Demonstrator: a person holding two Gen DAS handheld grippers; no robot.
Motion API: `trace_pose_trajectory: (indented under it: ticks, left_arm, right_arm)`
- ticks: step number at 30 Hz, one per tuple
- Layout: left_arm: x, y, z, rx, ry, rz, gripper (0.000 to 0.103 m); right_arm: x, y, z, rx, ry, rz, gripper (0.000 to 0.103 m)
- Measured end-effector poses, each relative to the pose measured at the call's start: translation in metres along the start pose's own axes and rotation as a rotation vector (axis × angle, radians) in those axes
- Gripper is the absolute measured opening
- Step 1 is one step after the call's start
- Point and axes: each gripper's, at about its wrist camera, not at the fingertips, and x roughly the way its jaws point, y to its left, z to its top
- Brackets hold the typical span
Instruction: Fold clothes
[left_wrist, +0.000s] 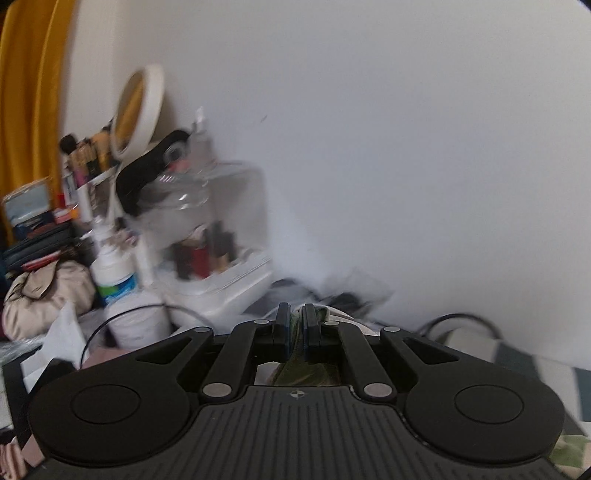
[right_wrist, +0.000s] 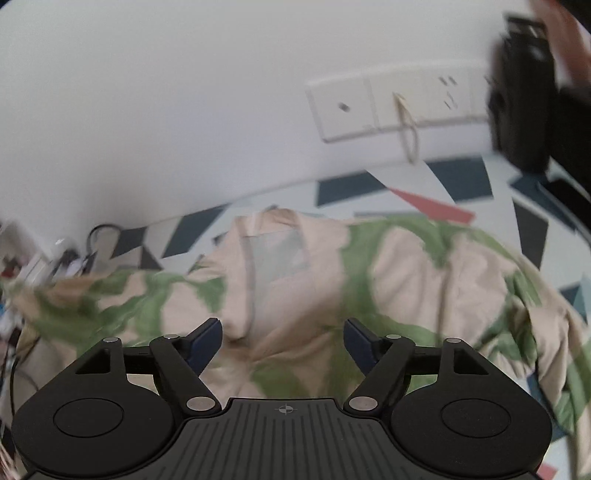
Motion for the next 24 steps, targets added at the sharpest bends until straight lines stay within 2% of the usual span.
trace_pose_trajectory:
  ticks: [2,3,4,5,6,7,10,15,18,21,24]
  left_arm:
    - [0.008,-0.006,-0.012,0.044,0.046,0.012,0.009]
    - [0.013,-0.010,-0.018,0.067,0.070,0.018,0.015]
    - [0.017,-0.013,-0.024,0.089,0.093,0.024,0.033]
    - [0.021,-0.016,-0.030,0.111,0.116,0.030,0.046]
    - [0.025,-0.019,-0.036,0.133,0.139,0.036,0.069]
    - [0.024,-0.022,-0.040,0.152,0.137,0.025,0.073]
    - [0.012,-0.036,-0.041,0.211,0.105,-0.069,0.073]
    - [-0.008,-0.083,-0.030,0.308,0.087,-0.398,0.073]
    - [-0.011,-0.123,-0.035,0.364,0.124,-0.621,0.074]
    - [-0.009,-0.169,-0.051,0.501,0.156,-0.778,0.075]
    - [-0.004,-0.212,-0.070,0.657,0.177,-0.878,0.075]
  right_arm:
    - [0.010,-0.006,0.003,0.028,0.019,-0.036,0.067]
    - [0.015,-0.008,0.004,0.040,0.027,-0.051,0.067]
    - [0.017,-0.008,0.006,0.040,0.028,-0.049,0.067]
    - [0.019,-0.008,0.008,0.040,0.028,-0.047,0.067]
    - [0.022,-0.008,0.010,0.040,0.029,-0.044,0.067]
    - [0.024,-0.008,0.012,0.038,0.029,-0.042,0.067]
    - [0.033,-0.003,0.024,-0.016,0.036,-0.015,0.061]
    - [0.057,0.014,0.046,-0.103,0.055,0.022,0.054]
    - [0.077,0.028,0.054,-0.158,0.070,0.034,0.052]
    - [0.101,0.042,0.060,-0.208,0.088,0.046,0.050]
    - [0.125,0.055,0.065,-0.258,0.103,0.057,0.046]
